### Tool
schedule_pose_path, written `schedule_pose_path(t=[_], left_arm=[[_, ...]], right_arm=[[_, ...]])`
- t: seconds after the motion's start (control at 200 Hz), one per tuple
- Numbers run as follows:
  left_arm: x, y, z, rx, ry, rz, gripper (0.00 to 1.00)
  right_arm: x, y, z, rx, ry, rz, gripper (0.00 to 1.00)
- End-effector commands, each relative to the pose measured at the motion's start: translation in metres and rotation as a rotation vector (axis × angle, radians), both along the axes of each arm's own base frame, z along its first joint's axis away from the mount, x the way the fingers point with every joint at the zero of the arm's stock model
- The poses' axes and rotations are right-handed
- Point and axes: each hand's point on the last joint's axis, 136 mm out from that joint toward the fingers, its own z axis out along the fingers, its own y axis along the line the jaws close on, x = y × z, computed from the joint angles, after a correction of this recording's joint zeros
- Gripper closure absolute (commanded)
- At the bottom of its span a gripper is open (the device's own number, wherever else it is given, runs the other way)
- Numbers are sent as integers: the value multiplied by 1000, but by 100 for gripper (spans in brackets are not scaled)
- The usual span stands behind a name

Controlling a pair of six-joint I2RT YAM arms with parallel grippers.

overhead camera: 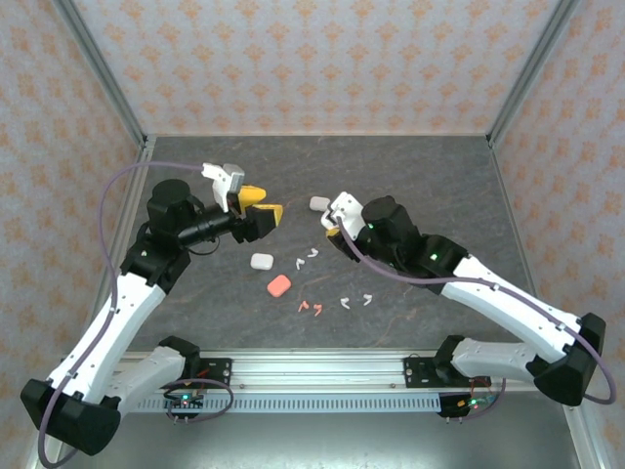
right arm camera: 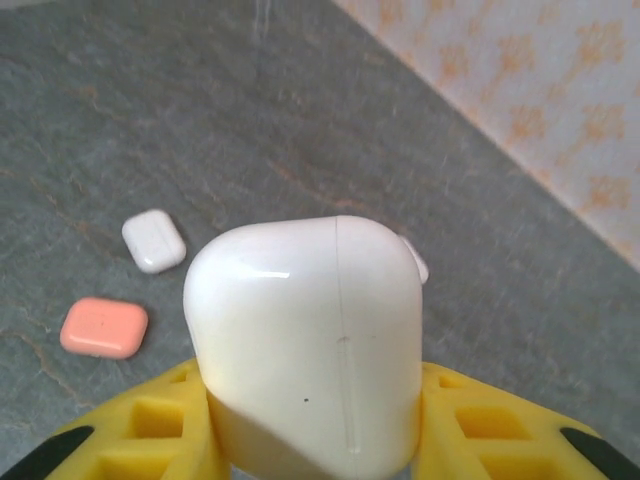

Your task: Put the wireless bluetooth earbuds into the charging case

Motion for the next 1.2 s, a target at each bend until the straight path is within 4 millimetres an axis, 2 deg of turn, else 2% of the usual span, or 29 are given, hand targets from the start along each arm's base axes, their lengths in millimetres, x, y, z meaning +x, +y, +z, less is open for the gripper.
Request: schedule_pose_path(t=[0.0, 0.25, 0.455, 0.641, 0.781, 1.196], left_arm=[[-10, -14, 1, -52, 107, -119, 26], [-22, -56, 0, -62, 190, -298, 27], [-19, -84, -16, -40, 249, -353, 28], [-15, -93, -27, -38, 282, -358, 32], [-16, -99, -27, -40, 282, -380, 39], [-19, -105, -46, 14, 328, -410, 58]], right_arm=[[-3, 3, 12, -23, -99, 80, 63], [-10, 7, 15, -55, -124, 153, 63], [-10, 9, 18, -63, -136, 169, 63], [-11, 11, 19, -57, -135, 183, 63], [-11, 15, 15, -61, -122, 193, 63], [-9, 20, 17, -48, -117, 198, 63]])
